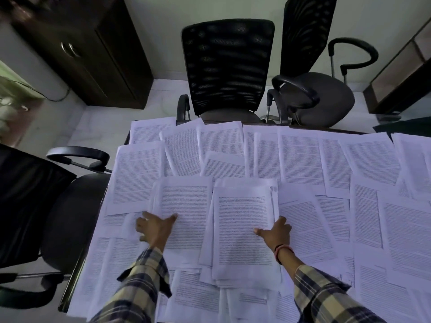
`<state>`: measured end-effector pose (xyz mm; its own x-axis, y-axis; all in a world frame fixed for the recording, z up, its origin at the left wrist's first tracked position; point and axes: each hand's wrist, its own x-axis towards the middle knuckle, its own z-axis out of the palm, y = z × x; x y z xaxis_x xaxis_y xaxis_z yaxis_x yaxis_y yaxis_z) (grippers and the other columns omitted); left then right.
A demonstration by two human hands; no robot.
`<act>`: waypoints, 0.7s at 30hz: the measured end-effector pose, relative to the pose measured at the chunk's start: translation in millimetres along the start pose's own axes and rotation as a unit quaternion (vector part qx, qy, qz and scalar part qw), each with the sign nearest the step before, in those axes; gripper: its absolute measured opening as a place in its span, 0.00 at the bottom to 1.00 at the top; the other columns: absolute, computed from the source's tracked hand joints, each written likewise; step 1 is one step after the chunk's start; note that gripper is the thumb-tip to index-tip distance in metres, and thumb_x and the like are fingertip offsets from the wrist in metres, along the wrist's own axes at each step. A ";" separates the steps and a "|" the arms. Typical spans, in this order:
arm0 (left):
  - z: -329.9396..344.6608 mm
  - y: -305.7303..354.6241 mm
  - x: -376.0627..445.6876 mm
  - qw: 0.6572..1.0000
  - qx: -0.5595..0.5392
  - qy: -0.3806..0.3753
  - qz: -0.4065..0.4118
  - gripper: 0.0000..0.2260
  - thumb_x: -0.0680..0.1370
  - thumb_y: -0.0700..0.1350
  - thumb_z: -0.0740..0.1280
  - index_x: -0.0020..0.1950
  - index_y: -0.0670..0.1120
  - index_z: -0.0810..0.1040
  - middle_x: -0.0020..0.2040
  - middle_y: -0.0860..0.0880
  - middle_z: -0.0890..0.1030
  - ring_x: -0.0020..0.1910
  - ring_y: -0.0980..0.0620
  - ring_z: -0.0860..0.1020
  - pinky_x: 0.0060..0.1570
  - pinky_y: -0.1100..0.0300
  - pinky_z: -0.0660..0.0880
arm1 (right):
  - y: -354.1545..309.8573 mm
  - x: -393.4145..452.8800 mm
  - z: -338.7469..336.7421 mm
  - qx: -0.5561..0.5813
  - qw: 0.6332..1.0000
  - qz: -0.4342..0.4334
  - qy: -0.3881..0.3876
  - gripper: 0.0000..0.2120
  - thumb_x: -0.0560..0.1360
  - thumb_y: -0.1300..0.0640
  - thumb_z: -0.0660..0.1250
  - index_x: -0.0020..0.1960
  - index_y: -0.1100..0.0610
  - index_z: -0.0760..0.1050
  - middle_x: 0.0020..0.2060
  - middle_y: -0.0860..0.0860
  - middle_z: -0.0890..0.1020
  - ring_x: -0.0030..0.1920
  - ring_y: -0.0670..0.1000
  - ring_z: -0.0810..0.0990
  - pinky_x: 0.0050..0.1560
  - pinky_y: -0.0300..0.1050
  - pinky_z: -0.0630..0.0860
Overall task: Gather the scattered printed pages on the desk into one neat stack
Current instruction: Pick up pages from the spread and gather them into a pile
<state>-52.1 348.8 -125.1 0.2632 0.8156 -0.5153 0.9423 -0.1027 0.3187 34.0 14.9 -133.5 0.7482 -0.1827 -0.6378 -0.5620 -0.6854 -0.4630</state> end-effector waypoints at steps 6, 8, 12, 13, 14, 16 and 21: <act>-2.0 -9.9 19.6 0.993 -0.063 -0.084 0.048 0.32 0.67 0.54 0.82 0.65 0.43 0.75 0.64 0.39 0.80 0.62 0.37 0.77 0.67 0.40 0.69 | -5.8 -7.7 15.2 0.062 0.998 0.012 -0.009 0.46 0.65 0.54 0.84 0.74 0.64 0.61 0.70 0.65 0.73 0.68 0.65 0.74 0.67 0.55 0.73; -9.8 -7.2 17.4 0.978 -0.158 -0.124 0.061 0.16 0.71 0.45 0.80 0.54 0.42 0.81 0.54 0.40 0.85 0.51 0.41 0.82 0.55 0.49 0.78 | -4.6 -6.2 16.9 0.079 0.996 0.014 -0.029 0.43 0.65 0.54 0.84 0.72 0.64 0.67 0.70 0.62 0.73 0.69 0.62 0.73 0.70 0.53 0.71; -45.8 8.1 16.3 0.966 -0.194 -0.111 0.128 0.13 0.74 0.42 0.78 0.37 0.38 0.77 0.34 0.43 0.80 0.36 0.46 0.78 0.35 0.56 0.70 | 0.8 -2.4 12.2 0.098 0.994 0.006 -0.053 0.28 0.63 0.56 0.85 0.58 0.58 0.77 0.60 0.58 0.82 0.57 0.58 0.80 0.59 0.45 0.76; -56.2 11.8 16.9 0.970 -0.174 -0.088 0.148 0.15 0.74 0.42 0.78 0.35 0.40 0.74 0.32 0.44 0.77 0.34 0.47 0.75 0.33 0.56 0.66 | 2.2 -2.1 10.5 0.103 0.993 0.002 -0.058 0.26 0.62 0.57 0.85 0.55 0.57 0.78 0.57 0.58 0.84 0.54 0.57 0.81 0.57 0.44 0.76; -66.6 15.4 16.9 0.972 -0.155 -0.058 0.168 0.16 0.74 0.42 0.77 0.34 0.42 0.72 0.32 0.44 0.75 0.33 0.47 0.72 0.32 0.55 0.64 | 3.6 -0.9 9.9 0.108 0.992 -0.003 -0.064 0.25 0.62 0.57 0.85 0.54 0.56 0.78 0.54 0.57 0.84 0.53 0.57 0.82 0.56 0.44 0.76; -85.1 23.9 18.7 0.971 -0.136 -0.012 0.195 0.16 0.75 0.42 0.76 0.35 0.43 0.70 0.33 0.44 0.74 0.33 0.46 0.71 0.32 0.54 0.64 | 4.5 -1.0 7.8 0.118 0.990 -0.007 -0.072 0.23 0.63 0.58 0.85 0.54 0.56 0.79 0.51 0.55 0.85 0.52 0.56 0.83 0.56 0.44 0.77; -110.0 44.9 7.8 0.918 -0.316 -0.114 0.210 0.04 0.78 0.37 0.72 0.46 0.45 0.81 0.40 0.45 0.83 0.35 0.50 0.79 0.39 0.57 0.75 | 12.9 4.7 9.2 0.111 0.990 -0.023 -0.083 0.30 0.63 0.56 0.85 0.61 0.60 0.80 0.55 0.55 0.85 0.54 0.56 0.83 0.58 0.45 0.78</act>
<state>-30.5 413.2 -27.3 0.6805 0.6312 -0.3721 0.4584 0.0295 0.8883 27.1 11.7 -148.1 0.7163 -0.0239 -0.6973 -0.6067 -0.5151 -0.6055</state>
